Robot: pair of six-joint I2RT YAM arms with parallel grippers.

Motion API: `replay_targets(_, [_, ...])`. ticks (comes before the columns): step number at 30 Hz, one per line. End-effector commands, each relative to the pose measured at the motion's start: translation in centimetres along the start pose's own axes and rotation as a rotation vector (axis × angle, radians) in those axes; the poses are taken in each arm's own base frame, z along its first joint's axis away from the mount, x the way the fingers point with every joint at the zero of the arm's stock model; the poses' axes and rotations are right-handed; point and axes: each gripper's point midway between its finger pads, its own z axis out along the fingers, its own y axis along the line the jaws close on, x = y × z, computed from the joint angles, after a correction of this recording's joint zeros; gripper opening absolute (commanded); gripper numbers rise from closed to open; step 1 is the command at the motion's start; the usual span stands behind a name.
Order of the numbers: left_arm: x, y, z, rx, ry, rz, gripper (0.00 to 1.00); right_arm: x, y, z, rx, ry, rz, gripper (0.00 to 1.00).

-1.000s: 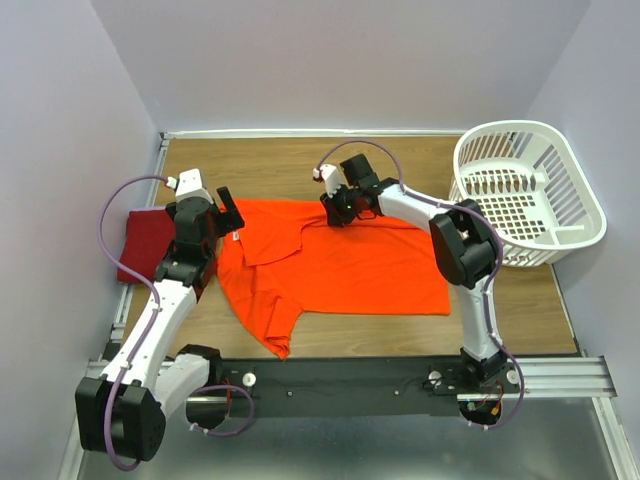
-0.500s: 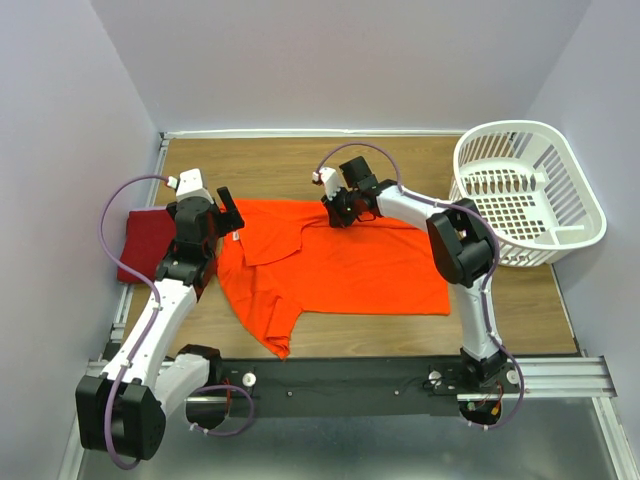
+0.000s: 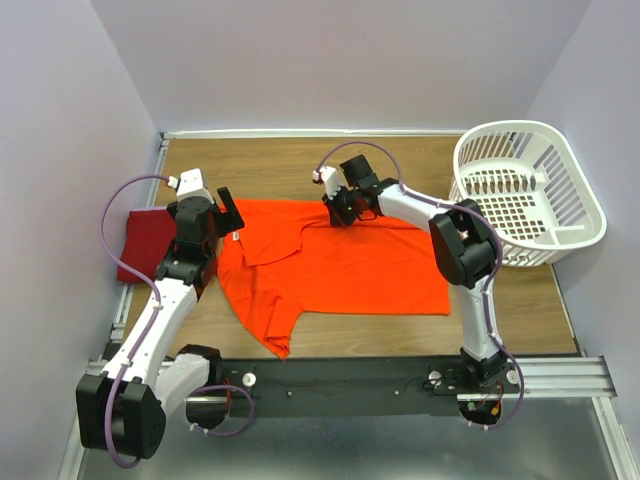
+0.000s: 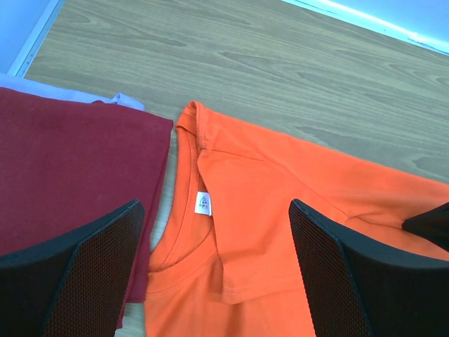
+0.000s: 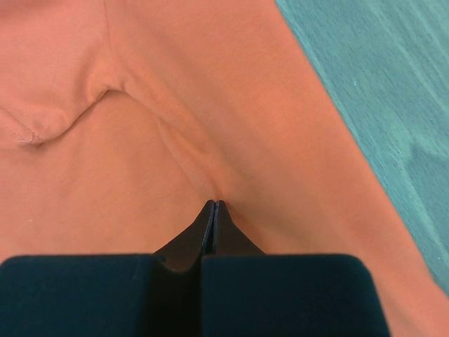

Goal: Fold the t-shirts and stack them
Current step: Fold the tshirt

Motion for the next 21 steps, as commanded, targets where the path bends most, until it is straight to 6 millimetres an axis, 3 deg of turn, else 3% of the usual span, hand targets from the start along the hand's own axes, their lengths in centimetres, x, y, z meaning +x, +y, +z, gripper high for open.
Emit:
replay_targets(1, [-0.3, -0.1, 0.1, 0.002, -0.014, 0.01, 0.91, -1.0, 1.0, -1.7, -0.019, -0.017, -0.02, 0.0])
replay_targets(19, [0.1, 0.1, 0.4, -0.009, 0.003, 0.014, 0.91, 1.6, 2.3, -1.3, -0.069, 0.04, 0.028, 0.06])
replay_targets(21, [0.2, 0.1, 0.4, -0.011, 0.006, 0.016, 0.91, 1.5, 2.2, -1.6, -0.053, 0.041, 0.029, 0.14])
